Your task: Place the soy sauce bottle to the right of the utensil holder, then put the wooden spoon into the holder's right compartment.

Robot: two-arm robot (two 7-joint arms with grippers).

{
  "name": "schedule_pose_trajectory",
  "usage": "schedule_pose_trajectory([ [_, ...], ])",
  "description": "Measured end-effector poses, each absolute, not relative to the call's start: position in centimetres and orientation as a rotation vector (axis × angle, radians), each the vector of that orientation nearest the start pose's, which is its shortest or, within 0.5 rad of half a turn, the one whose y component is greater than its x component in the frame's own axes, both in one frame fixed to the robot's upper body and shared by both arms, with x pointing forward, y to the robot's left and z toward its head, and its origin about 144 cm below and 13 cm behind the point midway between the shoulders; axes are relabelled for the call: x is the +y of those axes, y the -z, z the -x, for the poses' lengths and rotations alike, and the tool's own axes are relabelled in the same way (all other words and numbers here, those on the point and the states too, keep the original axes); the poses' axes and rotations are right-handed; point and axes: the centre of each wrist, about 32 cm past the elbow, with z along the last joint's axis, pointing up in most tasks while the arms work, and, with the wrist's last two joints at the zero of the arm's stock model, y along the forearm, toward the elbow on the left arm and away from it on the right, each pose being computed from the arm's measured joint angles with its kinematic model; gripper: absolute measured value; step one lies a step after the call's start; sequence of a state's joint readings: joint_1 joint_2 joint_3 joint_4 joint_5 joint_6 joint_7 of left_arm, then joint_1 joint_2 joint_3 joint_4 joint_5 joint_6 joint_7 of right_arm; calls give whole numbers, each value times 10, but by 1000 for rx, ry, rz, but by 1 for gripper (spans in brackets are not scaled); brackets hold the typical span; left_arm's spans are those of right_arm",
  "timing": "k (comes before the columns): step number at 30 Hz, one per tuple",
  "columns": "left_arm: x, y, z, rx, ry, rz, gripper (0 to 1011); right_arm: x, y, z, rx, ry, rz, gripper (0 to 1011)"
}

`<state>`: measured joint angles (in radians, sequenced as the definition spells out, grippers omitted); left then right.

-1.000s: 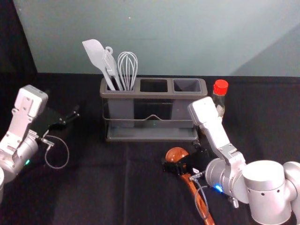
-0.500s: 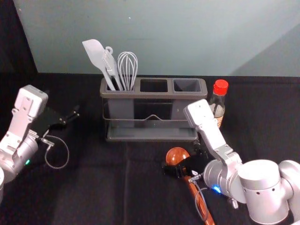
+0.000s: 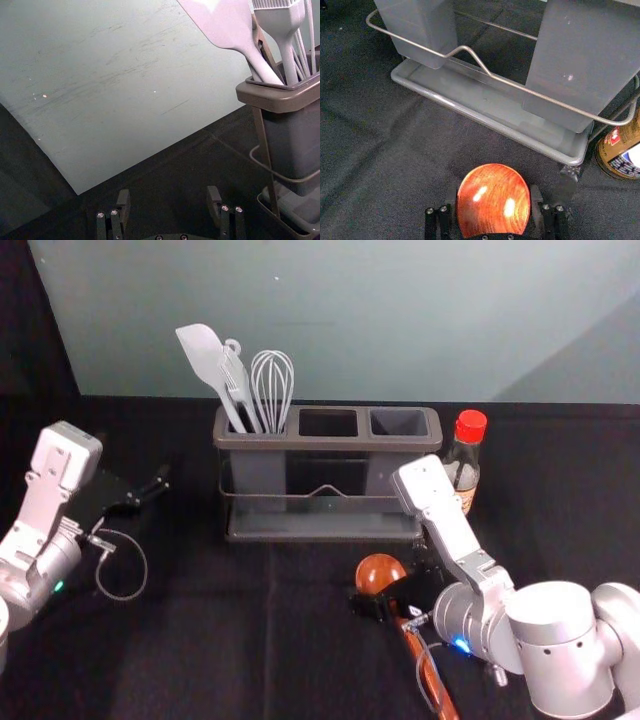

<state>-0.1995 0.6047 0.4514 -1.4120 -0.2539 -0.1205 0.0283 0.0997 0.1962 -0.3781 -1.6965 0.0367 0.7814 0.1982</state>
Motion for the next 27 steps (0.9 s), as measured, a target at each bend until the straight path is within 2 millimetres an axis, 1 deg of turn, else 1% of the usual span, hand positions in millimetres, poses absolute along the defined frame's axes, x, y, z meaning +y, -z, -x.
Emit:
schedule_pose_trajectory([
  [1,310,-1140,-489,-285,-1248,-304,1005,-161,-1188,-460,286,1023,627,892],
  [2,310,-1140,-489,-285,-1248,-304,1005,-161,-1188,-460,287,1024,627,851],
  [4,310,-1140,-489,-285,-1248,-304,1005,-161,-1188,-460,290,1028,626,836],
  [8,310,-1140,-489,-285,-1248,-304,1005,-163,-1190,-460,289,1036,621,836],
  [19,310,-1140,-489,-285,-1248,-304,1005,-176,-1218,-444,232,1022,555,837],
  [23,310,-1140,-489,-285,-1248,-304,1005,-187,-1228,-434,199,977,495,837],
  [27,310,-1140,-489,-285,-1248,-304,1005,-197,-1233,-426,148,939,426,836],
])
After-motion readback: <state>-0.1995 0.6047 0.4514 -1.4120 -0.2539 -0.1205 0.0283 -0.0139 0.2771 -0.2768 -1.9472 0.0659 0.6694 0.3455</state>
